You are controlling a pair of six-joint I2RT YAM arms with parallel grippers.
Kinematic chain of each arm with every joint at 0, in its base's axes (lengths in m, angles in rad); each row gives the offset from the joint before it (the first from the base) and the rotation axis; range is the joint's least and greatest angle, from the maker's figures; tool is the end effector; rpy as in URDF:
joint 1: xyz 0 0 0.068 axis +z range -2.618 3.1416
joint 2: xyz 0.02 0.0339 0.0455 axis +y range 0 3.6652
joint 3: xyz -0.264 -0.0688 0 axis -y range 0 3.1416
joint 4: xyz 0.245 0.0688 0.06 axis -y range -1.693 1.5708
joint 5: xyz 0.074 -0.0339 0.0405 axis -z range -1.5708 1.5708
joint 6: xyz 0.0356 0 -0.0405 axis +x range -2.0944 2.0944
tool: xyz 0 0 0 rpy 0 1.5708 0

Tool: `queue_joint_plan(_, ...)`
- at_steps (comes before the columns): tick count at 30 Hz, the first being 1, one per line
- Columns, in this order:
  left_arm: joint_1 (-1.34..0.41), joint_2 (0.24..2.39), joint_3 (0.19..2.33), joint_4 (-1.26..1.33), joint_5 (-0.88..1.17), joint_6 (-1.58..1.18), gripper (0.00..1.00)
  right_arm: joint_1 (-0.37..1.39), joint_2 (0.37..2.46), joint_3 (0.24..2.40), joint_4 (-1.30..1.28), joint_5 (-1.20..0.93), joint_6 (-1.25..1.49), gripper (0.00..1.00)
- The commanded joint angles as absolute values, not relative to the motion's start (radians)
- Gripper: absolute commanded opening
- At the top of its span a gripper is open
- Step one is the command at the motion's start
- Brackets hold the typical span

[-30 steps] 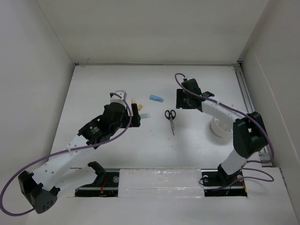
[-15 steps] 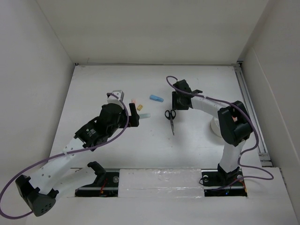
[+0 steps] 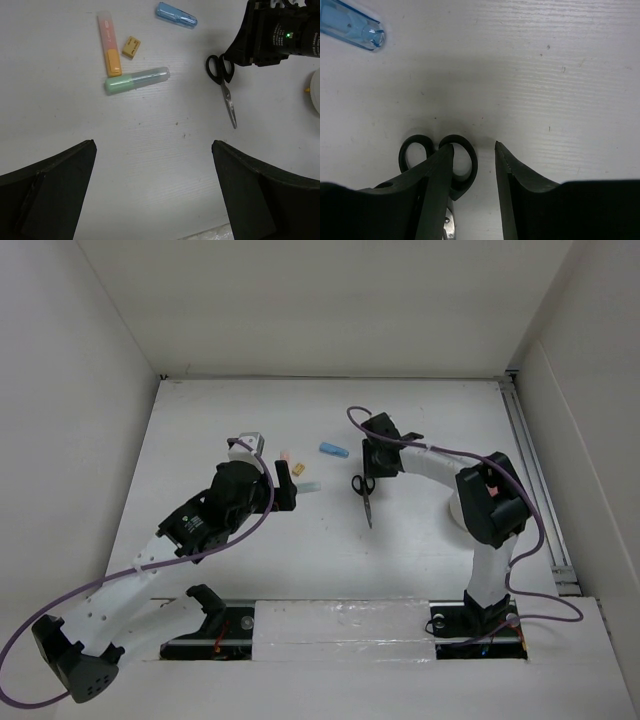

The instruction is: Sort the stationery into containers

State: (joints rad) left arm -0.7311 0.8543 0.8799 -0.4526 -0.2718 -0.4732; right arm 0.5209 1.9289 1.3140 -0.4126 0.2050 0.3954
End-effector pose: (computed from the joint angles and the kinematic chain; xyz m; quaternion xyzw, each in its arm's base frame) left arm 0.1468 -0.1188 0.3340 0.0344 0.8356 -0.2098 0.5065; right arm 0.3536 0.1945 0.1752 -0.0327 0.9581 0.0296 0.2830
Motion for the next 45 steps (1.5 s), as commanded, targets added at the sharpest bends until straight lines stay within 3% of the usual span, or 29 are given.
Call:
queue_joint_plan(1, -0.727, 0.839, 0.902, -0.426, -0.272, -0.454, 1.00, 0.537, 1.899, 1.335, -0.422, 0.236, 0.390, 0.44)
queue_joint_plan(14, -0.727, 0.830, 0.902, -0.426, -0.272, -0.454, 1.00, 0.528, 1.910, 1.302, -0.434, 0.212, 0.370, 0.43)
queue_joint_plan(22, -0.727, 0.821, 0.902, -0.426, -0.272, -0.454, 1.00, 0.537, 1.959, 1.362, -0.518, 0.212, 0.341, 0.29)
queue_joint_plan(33, -0.727, 0.802, 0.902, -0.426, -0.272, -0.454, 1.00, 0.546, 2.058, 1.403, -0.558, 0.181, 0.290, 0.29)
queue_joint_plan(38, -0.727, 0.793, 0.902, -0.426, -0.272, -0.454, 1.00, 0.546, 2.077, 1.404, -0.569, 0.170, 0.281, 0.15)
queue_joint_plan(40, -0.727, 0.784, 0.902, -0.426, -0.272, -0.454, 1.00, 0.546, 2.077, 1.404, -0.569, 0.161, 0.281, 0.02)
queue_joint_plan(45, -0.727, 0.784, 0.902, -0.426, -0.272, -0.454, 1.00, 0.546, 2.045, 1.404, -0.549, 0.152, 0.281, 0.00)
